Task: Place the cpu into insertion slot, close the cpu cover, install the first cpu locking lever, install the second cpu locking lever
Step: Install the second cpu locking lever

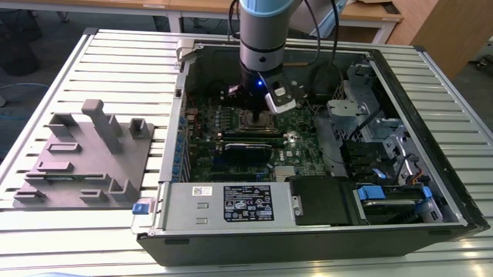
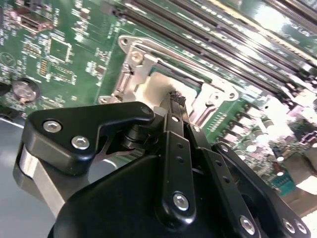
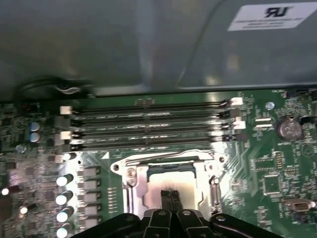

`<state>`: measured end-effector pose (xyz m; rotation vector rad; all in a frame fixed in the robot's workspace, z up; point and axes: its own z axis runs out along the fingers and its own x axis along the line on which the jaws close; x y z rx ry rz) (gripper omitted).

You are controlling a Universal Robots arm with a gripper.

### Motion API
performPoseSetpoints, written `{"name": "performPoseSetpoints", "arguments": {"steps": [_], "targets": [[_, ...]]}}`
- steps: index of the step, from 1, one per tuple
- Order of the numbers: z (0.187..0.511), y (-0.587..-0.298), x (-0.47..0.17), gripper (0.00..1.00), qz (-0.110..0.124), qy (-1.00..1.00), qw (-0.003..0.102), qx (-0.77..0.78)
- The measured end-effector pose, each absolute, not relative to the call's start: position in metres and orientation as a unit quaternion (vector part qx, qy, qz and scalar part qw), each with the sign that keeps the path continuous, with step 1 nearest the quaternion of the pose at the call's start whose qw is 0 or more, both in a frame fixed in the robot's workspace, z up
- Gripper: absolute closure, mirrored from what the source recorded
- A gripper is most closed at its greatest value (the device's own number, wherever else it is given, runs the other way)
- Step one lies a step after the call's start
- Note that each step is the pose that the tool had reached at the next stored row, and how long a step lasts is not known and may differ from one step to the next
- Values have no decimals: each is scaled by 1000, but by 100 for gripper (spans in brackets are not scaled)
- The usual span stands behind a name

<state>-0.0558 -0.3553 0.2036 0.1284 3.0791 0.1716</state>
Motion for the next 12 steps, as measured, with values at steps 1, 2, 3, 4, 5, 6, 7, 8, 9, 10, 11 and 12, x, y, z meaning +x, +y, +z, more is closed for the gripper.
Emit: {"name": "performPoseSetpoints", "arguments": {"steps": [1, 2, 3, 4, 5, 6, 7, 8, 9, 10, 11, 12], "targets": [[204, -355, -54, 89, 55, 997, 27, 42], [204, -355, -53, 89, 55, 997, 27, 42], [204, -355, -53, 89, 55, 997, 27, 42], [204, -355, -53, 89, 55, 997, 27, 42], [204, -355, -53, 89, 54, 997, 27, 42], [204, -355, -53, 89, 54, 997, 27, 42], [204, -355, -53, 89, 54, 997, 27, 42], [204, -355, -53, 89, 54, 997, 26, 42], [204, -354, -52, 89, 54, 997, 25, 42], [204, -355, -53, 89, 54, 997, 24, 42], [204, -355, -53, 89, 54, 997, 24, 42], [204, -355, -53, 89, 54, 997, 24, 42]]}}
